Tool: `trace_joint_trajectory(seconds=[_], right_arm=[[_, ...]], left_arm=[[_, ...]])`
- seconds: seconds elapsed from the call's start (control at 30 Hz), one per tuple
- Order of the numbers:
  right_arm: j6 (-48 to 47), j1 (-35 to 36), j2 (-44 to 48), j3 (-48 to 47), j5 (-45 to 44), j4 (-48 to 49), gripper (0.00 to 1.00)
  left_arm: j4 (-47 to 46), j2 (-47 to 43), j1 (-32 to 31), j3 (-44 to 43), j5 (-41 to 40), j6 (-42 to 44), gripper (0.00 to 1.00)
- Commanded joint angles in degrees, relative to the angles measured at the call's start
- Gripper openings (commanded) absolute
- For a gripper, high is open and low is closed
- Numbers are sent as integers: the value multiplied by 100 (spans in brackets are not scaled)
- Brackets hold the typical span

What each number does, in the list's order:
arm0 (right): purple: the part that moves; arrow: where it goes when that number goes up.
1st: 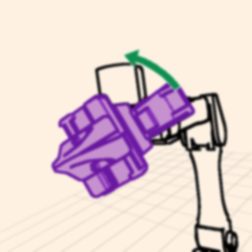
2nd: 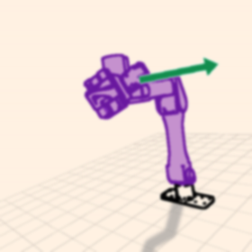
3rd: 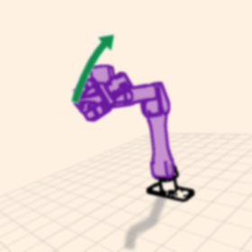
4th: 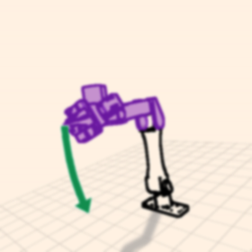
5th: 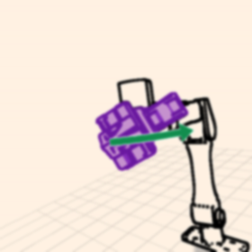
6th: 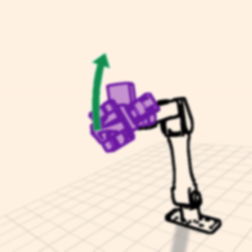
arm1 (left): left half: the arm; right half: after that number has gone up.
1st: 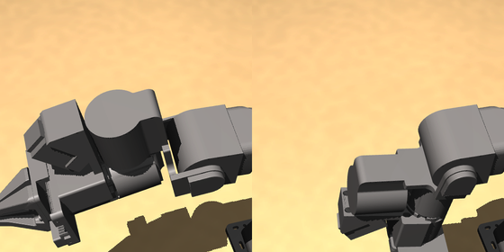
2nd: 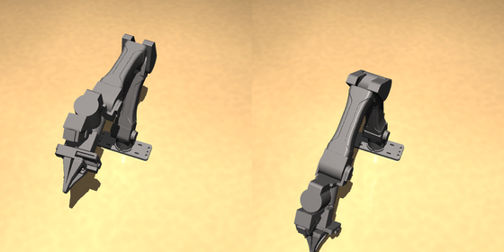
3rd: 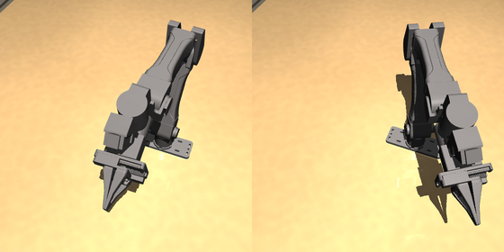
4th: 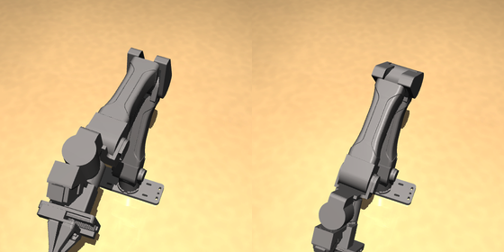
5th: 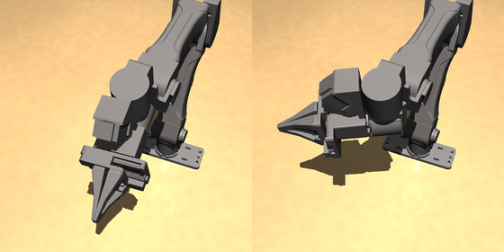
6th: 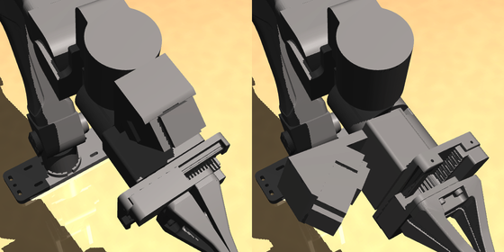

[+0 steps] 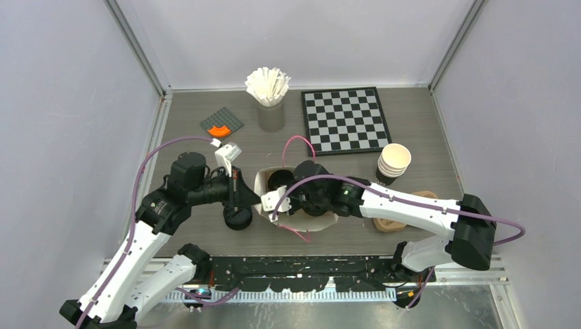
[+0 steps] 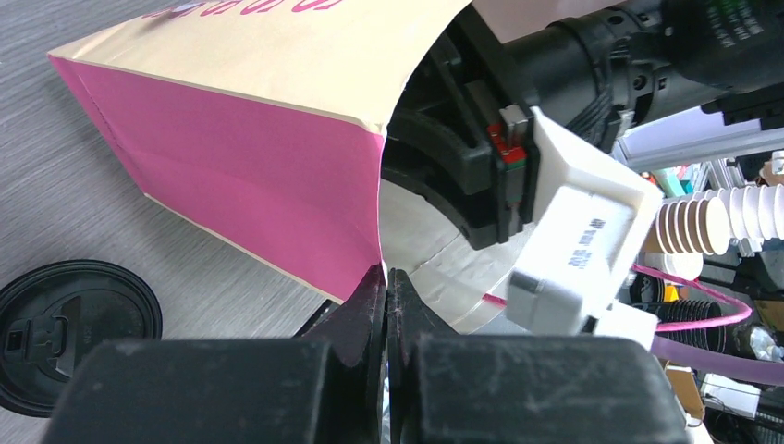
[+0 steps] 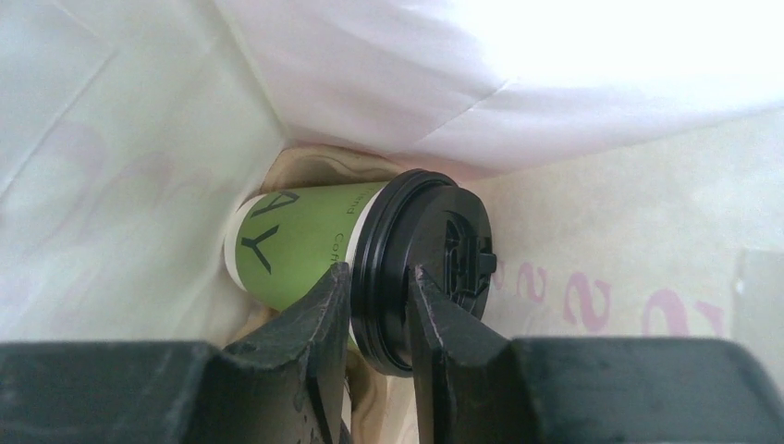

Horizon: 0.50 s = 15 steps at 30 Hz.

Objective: Pack the takeout coffee

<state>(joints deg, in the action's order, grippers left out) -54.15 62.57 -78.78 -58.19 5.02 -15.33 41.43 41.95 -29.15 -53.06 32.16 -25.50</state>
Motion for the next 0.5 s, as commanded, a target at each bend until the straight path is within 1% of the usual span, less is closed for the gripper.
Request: trace_joint_trajectory(seconds=[0.0, 0.13, 0.47], right_arm=[[-99, 30, 413, -24, 258, -85, 0], [-126, 48, 571, -70, 400, -192, 0], [-170, 117, 764, -517, 355, -798, 0]], left_arm=[[17, -35, -12, -66, -180, 9, 0], [132, 55, -12, -169, -363, -61, 0], [500, 422, -12, -498, -718, -407, 0]])
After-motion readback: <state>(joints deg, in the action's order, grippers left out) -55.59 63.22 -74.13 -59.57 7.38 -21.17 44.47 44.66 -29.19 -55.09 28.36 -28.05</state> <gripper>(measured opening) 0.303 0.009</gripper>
